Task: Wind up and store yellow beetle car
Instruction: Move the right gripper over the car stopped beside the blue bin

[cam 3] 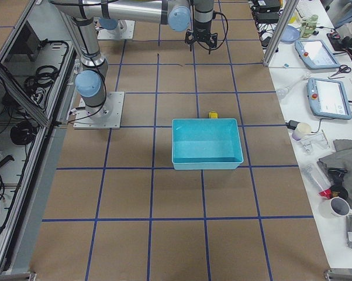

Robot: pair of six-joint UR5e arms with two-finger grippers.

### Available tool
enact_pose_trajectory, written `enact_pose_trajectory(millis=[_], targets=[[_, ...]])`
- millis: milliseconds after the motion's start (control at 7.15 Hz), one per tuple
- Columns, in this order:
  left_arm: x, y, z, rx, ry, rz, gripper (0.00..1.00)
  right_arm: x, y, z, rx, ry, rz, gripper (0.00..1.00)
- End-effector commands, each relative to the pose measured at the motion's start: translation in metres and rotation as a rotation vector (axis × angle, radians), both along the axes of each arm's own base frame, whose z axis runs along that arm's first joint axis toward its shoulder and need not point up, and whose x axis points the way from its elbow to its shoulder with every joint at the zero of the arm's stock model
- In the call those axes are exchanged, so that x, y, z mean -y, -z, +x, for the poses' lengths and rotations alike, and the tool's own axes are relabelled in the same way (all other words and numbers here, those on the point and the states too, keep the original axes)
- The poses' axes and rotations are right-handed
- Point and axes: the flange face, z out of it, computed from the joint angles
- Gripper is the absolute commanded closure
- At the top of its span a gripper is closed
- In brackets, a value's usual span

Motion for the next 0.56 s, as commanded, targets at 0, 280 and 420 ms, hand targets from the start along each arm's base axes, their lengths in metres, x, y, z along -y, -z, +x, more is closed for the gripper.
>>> enact_pose_trajectory(millis=[0, 280, 420], targets=[[0.0, 0.0, 0.0, 0.001, 0.0, 0.0, 0.0, 0.009, 0.007, -0.022, -0.002, -0.017, 0.006, 0.0], [0.0, 0.001, 0.0, 0.004, 0.002, 0.005, 0.0, 0.021, 0.033, -0.035, -0.026, -0.001, 0.055, 0.0], [0.001, 0.001, 0.0, 0.004, 0.002, 0.003, 0.0, 0.041, 0.068, -0.056, -0.037, 0.007, 0.098, 0.0]])
